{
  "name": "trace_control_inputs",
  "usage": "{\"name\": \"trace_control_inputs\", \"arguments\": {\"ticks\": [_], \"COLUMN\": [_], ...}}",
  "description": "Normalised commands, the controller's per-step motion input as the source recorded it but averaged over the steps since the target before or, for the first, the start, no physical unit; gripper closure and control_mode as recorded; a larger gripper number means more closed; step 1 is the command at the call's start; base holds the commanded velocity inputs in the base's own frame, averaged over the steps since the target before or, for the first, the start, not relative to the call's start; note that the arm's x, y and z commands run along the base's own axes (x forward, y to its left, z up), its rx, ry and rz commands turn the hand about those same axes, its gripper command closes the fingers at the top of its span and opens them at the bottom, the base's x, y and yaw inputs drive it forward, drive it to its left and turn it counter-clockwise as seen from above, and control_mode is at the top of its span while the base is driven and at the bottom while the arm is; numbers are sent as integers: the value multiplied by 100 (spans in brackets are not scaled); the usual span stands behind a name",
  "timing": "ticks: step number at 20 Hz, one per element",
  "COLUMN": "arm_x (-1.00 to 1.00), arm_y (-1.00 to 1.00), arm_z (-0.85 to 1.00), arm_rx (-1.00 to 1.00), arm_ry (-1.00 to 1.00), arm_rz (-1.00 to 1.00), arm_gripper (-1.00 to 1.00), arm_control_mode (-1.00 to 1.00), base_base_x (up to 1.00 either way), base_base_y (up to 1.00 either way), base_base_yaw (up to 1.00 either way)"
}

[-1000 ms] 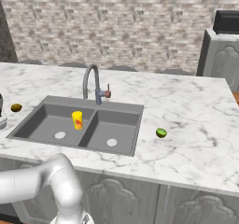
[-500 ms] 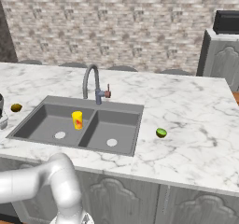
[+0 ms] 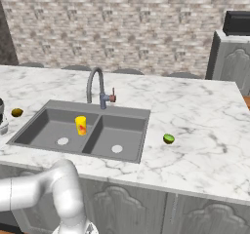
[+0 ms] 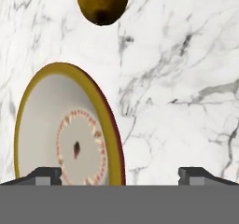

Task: Remove the kiwi and lemon from the sink. Then move the bowl and cup from the counter to the sink for washing.

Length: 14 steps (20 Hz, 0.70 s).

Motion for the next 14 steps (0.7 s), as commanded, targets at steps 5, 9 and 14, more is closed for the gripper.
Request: {"name": "trace_control_inputs", "arguments": {"ticks": [5, 9, 14], "arm_x": [10, 10, 8], "arm_y": [13, 15, 13], "arm_z": [-9, -12, -10], "arm_rx": [0, 0, 0], "arm_ry": [0, 0, 0], "arm_rz": [0, 0, 0], "arm_gripper": [-100, -100, -100], "arm_control_mode": [-100, -100, -100], "base_base_x": [0, 0, 0], "base_base_y": [0, 0, 0], "base_base_yaw": [0, 0, 0]}}
